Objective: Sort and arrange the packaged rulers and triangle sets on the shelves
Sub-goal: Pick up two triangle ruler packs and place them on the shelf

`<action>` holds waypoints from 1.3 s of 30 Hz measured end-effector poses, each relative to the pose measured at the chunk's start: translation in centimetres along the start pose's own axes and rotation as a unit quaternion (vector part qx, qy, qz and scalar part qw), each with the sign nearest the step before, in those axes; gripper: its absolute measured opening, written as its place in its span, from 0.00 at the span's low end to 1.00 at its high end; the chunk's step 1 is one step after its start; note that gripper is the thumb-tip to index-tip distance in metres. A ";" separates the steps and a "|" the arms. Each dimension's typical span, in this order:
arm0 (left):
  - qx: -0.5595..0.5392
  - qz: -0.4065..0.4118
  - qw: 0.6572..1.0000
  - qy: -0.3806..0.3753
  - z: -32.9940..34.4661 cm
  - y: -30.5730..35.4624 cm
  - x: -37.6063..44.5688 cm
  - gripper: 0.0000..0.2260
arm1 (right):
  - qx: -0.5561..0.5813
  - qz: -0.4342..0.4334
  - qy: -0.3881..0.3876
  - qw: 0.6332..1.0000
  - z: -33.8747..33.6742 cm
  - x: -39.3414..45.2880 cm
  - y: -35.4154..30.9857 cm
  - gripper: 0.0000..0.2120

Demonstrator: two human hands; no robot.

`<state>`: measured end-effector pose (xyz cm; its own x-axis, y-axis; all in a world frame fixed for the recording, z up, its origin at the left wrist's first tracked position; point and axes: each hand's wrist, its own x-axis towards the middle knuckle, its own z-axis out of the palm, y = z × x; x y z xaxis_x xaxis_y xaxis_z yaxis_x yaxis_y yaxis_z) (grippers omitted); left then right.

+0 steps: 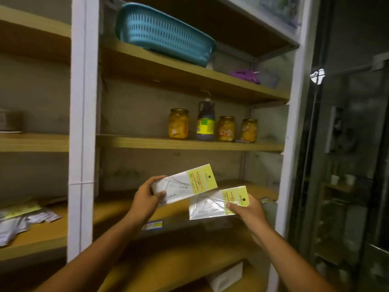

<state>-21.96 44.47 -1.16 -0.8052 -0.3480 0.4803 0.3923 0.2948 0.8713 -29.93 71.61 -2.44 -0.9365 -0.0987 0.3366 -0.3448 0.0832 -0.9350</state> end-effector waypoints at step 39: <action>0.014 -0.075 0.994 0.072 32.6 -10.0 23.1 0.18 | -0.078 0.059 -0.041 0.994 -16.4 43.7 20.4 0.19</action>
<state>-58.98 62.45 -2.07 -0.7808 -0.5136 0.3556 0.2582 0.2530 0.9324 -78.98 85.22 -4.97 -0.9648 -0.1599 0.2089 -0.2445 0.2518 -0.9364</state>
